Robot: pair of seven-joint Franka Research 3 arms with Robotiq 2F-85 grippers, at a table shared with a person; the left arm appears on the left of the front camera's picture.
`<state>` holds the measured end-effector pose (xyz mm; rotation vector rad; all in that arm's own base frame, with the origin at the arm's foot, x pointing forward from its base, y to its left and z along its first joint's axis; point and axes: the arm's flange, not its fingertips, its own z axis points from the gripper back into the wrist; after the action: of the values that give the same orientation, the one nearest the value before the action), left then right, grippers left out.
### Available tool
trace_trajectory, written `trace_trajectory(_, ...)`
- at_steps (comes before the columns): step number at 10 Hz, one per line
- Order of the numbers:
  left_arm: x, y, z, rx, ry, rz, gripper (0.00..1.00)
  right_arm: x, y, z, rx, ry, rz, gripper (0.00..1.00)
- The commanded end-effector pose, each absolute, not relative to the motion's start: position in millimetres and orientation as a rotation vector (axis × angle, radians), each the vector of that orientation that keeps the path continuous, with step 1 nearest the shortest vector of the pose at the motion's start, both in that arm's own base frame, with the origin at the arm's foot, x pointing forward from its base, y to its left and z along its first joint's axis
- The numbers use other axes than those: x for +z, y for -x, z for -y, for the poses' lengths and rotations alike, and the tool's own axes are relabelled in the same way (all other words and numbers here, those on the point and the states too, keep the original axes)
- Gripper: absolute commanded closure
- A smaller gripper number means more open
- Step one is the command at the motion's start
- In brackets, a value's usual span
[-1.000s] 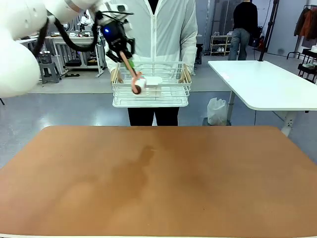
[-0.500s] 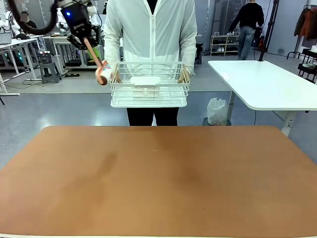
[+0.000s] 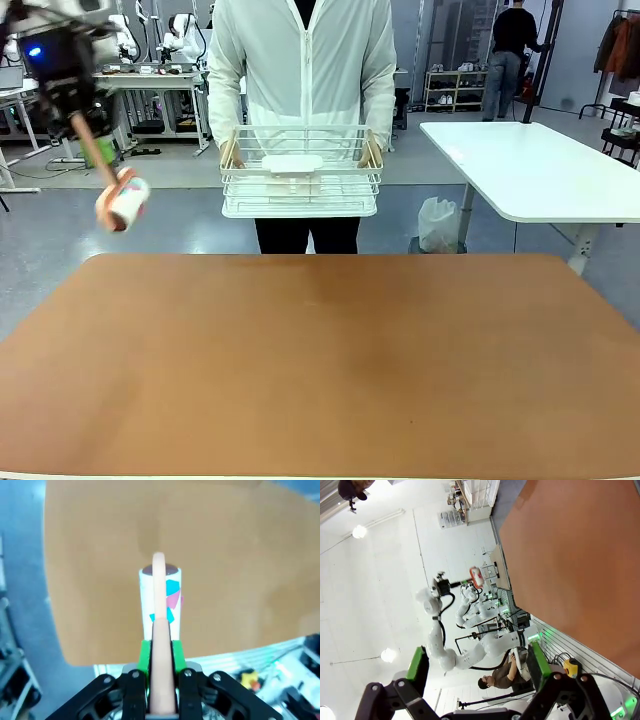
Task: Clean the table.
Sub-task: Clean the table with the Lint Roller when the human lifts the Dish drying rack.
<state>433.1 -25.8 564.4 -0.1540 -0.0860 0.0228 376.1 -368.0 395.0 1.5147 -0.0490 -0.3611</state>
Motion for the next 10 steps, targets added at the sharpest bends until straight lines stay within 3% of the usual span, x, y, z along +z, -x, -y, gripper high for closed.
trace_trajectory(1,501,-359,7,0.026,0.19,0.101,0.79,397,-375,365,-0.372,-1.503,0.041,0.0)
trace_trajectory(3,491,-371,5,0.02,0.237,0.142,0.79,397,-375,365,-0.372,-1.503,0.041,0.0)
trace_trajectory(4,509,-367,7,0.038,0.17,0.048,0.79,397,-375,365,-0.372,-1.503,0.041,0.0)
trace_trajectory(10,509,-367,7,0.038,0.17,0.048,0.79,397,-375,365,-0.372,-1.503,0.041,0.0)
